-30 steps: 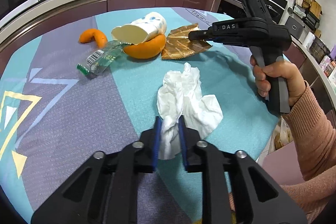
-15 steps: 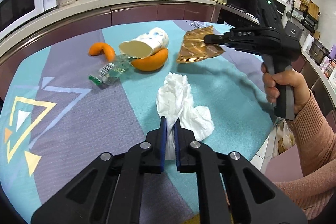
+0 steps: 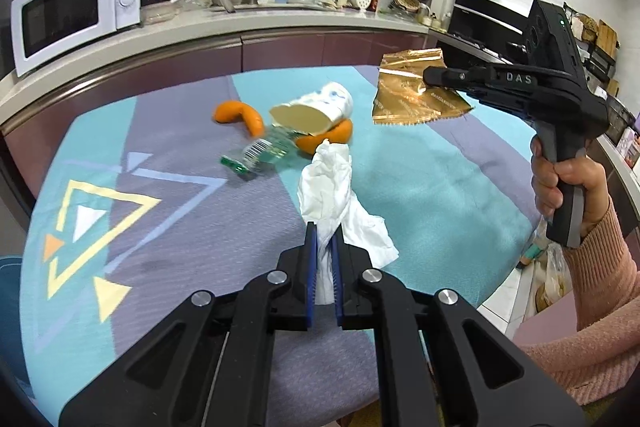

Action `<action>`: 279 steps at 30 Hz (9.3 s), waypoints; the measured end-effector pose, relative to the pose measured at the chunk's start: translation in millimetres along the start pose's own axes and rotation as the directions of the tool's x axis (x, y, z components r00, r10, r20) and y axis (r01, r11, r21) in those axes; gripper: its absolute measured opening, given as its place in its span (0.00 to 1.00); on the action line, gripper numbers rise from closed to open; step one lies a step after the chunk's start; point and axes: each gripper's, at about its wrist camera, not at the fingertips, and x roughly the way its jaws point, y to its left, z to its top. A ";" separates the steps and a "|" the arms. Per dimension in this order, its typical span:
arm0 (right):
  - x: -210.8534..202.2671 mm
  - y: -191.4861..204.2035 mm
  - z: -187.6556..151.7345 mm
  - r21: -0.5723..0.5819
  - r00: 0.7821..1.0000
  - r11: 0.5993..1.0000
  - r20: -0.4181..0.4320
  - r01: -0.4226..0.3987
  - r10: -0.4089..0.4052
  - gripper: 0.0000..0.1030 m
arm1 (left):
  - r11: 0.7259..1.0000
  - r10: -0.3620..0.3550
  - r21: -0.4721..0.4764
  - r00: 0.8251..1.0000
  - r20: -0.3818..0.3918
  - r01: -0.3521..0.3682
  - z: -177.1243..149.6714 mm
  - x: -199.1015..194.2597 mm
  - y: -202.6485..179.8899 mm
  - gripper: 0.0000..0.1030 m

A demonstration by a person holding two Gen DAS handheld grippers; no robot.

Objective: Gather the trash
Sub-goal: 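Lift the tissue with the left gripper while the right lifts the gold wrapper, then carry the tissue and gold wrapper over the blue bin, then open both grippers to drop tissue and gold wrapper into the bin, then move both open grippers back over the remaining trash on the table, then grasp the dotted paper cup with the right gripper while the left grasps the clear plastic packet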

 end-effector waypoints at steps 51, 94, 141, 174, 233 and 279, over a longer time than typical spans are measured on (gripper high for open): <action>86.2 135.4 -21.1 -0.106 0.945 0.948 -0.165 -0.301 0.282 0.04 | 0.937 0.296 -0.229 0.947 0.120 -0.264 -24.3 -134.1 88.3 0.07; 170.0 248.0 -37.6 -0.180 0.840 0.853 -0.360 -0.490 0.407 0.04 | 0.797 0.521 -0.406 0.849 0.089 -0.446 -63.6 -209.5 171.4 0.07; 299.4 368.8 -93.1 -0.300 0.759 0.810 -0.601 -0.504 0.250 0.04 | 0.618 0.593 -0.565 0.796 -0.121 -0.546 -119.9 -177.2 306.5 0.07; 301.8 351.7 -94.0 -0.281 0.757 0.830 -0.610 -0.481 0.233 0.17 | 0.626 0.562 -0.572 0.815 -0.141 -0.530 -126.4 -129.0 330.9 0.18; 123.3 79.6 -23.1 -0.498 0.905 0.789 -0.019 0.359 -0.425 0.32 | 0.981 0.165 -0.099 0.986 -0.023 -0.167 60.9 72.5 68.6 0.44; 58.0 -49.3 22.7 0.107 0.996 0.990 -0.042 0.086 -0.082 0.02 | 0.991 0.135 -0.007 0.985 -0.109 -0.136 77.2 116.8 49.1 0.02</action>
